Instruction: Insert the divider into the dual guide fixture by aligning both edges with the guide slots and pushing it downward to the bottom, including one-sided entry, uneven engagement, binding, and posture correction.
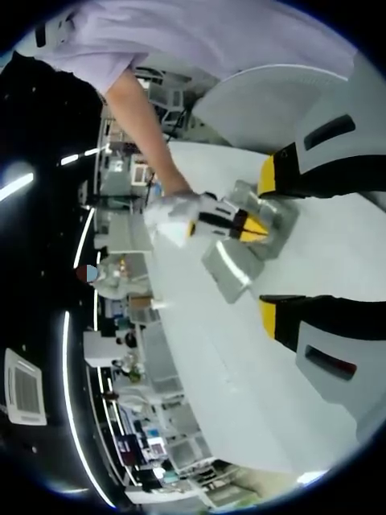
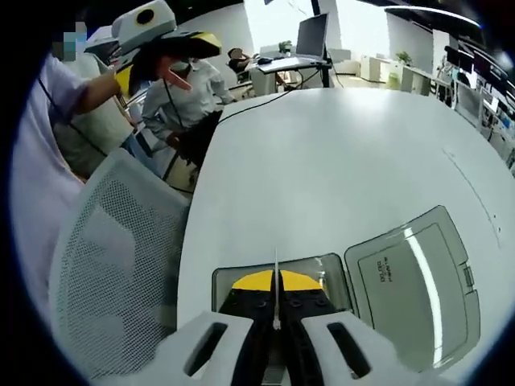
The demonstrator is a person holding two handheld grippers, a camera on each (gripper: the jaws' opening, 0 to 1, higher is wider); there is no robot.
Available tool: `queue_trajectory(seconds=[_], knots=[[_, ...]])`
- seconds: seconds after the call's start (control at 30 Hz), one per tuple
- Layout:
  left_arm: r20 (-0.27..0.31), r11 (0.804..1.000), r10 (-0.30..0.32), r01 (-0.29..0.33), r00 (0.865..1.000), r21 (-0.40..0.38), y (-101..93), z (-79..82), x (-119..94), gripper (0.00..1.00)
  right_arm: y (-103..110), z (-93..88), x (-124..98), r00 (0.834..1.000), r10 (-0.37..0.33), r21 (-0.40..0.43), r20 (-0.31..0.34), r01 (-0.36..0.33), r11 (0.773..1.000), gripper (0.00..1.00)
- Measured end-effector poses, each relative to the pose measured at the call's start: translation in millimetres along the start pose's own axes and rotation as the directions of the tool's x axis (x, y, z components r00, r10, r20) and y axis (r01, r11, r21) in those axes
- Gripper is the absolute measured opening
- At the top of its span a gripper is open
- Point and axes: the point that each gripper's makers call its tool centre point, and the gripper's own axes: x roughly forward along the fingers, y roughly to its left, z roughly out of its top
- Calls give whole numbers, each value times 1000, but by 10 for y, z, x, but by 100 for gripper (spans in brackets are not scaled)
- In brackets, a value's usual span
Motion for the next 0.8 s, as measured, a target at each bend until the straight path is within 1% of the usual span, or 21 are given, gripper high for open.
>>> queue_trajectory(seconds=[0.07, 0.13, 0.2, 0.23, 0.3, 0.33, 0.37, 0.4, 0.57, 0.63, 0.67, 0.7, 0.73, 0.77, 0.8], knots=[[-3, 1000, -3, 3, 1000, 1, -4, -3, 6, 46, 4, 4, 6, 1000, -6, -11, -10, 6, 1000, 0], [-4, 1000, -6, 6, 1000, 3, -8, 1, 14, 46, 7, -5, 15, 998, -6, -62, -69, 1, 998, 0], [-5, 1000, -7, 7, 1000, 3, -5, 4, 21, 45, 8, -9, 31, 993, -19, -93, -120, 8, 996, 0], [-4, 1000, -7, 7, 1000, 3, -5, 7, 22, 45, 7, -7, 36, 991, -25, -106, -134, 11, 994, 0], [-4, 1000, -8, 8, 1000, 4, -7, 9, 21, 45, 8, -12, 46, 983, -34, -129, -178, 11, 992, 0], [-5, 1000, -8, 8, 1000, 4, -6, 8, 21, 45, 6, -14, 53, 980, -36, -118, -193, 13, 993, 0], [-5, 1000, -9, 9, 1000, 5, -7, 8, 21, 45, -4, -26, 52, 973, -40, -147, -227, 6, 989, 0], [-5, 1000, -9, 9, 1000, 5, -8, 9, 23, 45, -3, -26, 57, 969, -42, -153, -244, 4, 988, 0], [-4, 1000, -9, 9, 1000, 6, -18, 9, 21, 45, -2, -69, 52, 929, -46, -194, -368, -29, 981, 0], [-3, 1000, -10, 10, 1000, 4, -20, 9, 16, 44, 16, -86, 52, 909, -37, -179, -415, -42, 983, 0], [-3, 1000, -9, 9, 1000, 4, -18, 7, 13, 44, 7, -83, 56, 897, -44, -199, -439, -49, 979, 0], [-4, 1000, -8, 8, 1000, 6, -17, 5, 12, 44, 10, -92, 54, 891, -44, -199, -452, -52, 979, 0], [-4, 1000, -8, 8, 1000, 5, -17, 5, 11, 44, 18, -100, 54, 881, -40, -196, -471, -60, 979, 0], [-3, 1000, -9, 9, 1000, 4, -20, 5, 11, 44, 7, -100, 60, 868, -43, -211, -495, -72, 975, 0], [-3, 1000, -9, 9, 1000, 5, -21, 6, 12, 44, 11, -116, 63, 853, -38, -200, -521, -78, 977, 0]])
